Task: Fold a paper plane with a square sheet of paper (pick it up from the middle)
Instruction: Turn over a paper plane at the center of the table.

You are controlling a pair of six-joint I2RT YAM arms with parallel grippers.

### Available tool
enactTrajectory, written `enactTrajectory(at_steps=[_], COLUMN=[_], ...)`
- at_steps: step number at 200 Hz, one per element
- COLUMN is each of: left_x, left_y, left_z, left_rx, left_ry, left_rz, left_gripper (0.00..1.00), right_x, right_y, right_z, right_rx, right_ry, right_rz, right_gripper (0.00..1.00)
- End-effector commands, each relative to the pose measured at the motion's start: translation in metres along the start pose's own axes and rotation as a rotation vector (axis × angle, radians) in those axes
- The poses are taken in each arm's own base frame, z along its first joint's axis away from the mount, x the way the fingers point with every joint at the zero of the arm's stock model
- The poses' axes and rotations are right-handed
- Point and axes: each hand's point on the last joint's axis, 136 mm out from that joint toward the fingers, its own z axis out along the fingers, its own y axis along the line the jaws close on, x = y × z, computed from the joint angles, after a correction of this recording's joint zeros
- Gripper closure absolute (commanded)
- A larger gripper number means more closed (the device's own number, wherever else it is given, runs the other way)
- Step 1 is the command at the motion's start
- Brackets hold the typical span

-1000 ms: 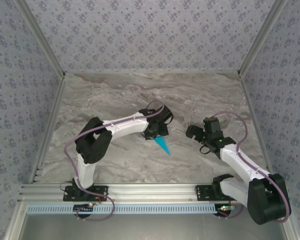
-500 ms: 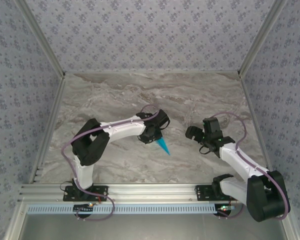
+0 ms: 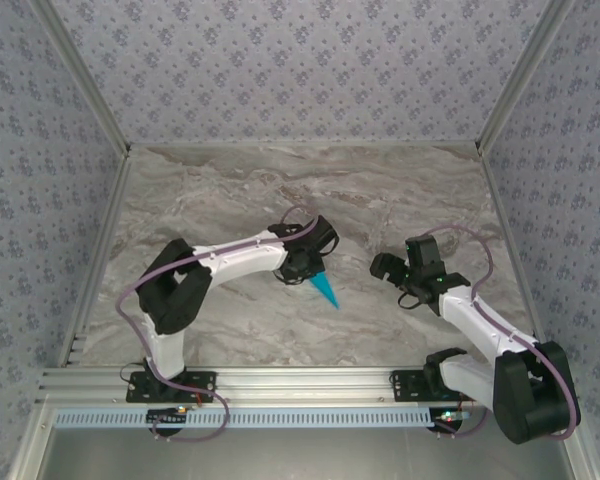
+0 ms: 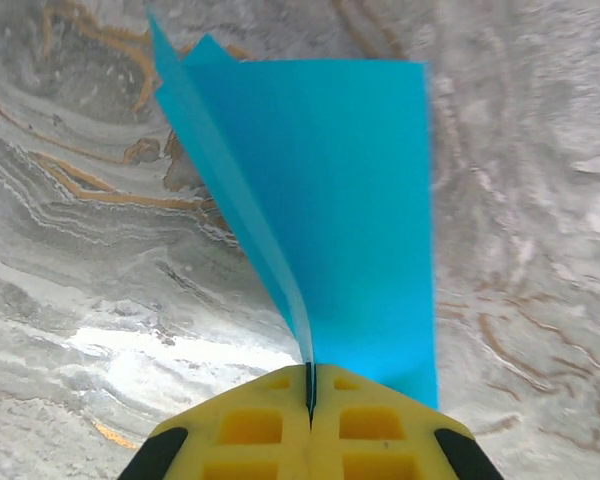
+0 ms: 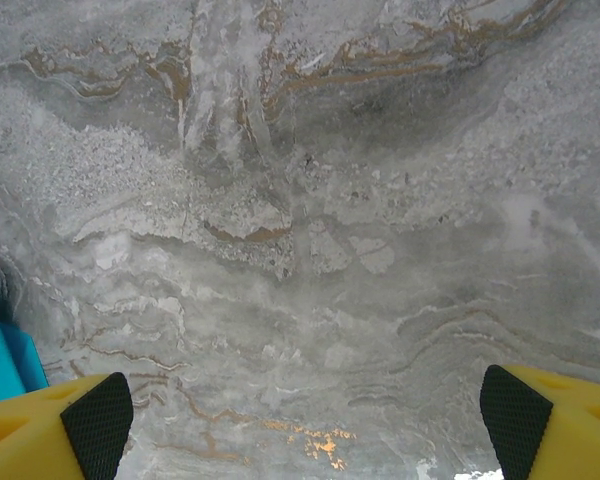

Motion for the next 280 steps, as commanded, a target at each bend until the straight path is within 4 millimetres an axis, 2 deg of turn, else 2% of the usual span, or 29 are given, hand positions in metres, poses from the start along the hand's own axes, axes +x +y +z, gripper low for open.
enactTrajectory(at_steps=[1,45,73,89,130,171,214,256,280], left_x=[-0.027,-0.038,-0.04,-0.04,-0.032,-0.024,-0.013,-0.008,-0.008], left_y=[-0.032,-0.068,-0.079,-0.076,-0.065,-0.037,-0.001,0.01,0.011], left_z=[-0.048,-0.091,-0.102,-0.092,-0.049,-0.02,0.002,0.006,0.006], left_rx=[0.117,0.33,0.487,0.522,0.595,0.579,0.509,0.486,0.484], left_ry=[-0.078,-0.118,-0.124,-0.116,-0.065,-0.057,-0.047,-0.046,-0.043], left_rz=[0.1,0.196,0.206,0.198,0.165,0.107,0.044,0.016,0.016], left_gripper=[1.0,1.0,1.0,1.0,1.0,1.0,1.0,1.0,1.0], right_x=[-0.008,-0.014,-0.015,-0.013,-0.01,-0.002,0.027,0.057,0.069], right_y=[0.007,0.011,0.014,0.016,0.023,0.039,0.078,0.124,0.142], right_z=[-0.011,-0.019,-0.019,-0.019,-0.017,-0.012,-0.005,0.001,0.01], right_rx=[-0.016,-0.017,-0.03,-0.042,-0.082,-0.161,-0.212,-0.191,-0.173], right_ry=[-0.008,-0.018,-0.016,-0.007,0.01,0.053,0.123,0.154,0.185], right_rz=[0.015,0.017,0.028,0.033,0.035,0.019,-0.111,-0.326,-0.388], right_gripper=[0.06,0.05,0.06,0.06,0.06,0.1,0.25,0.39,0.5])
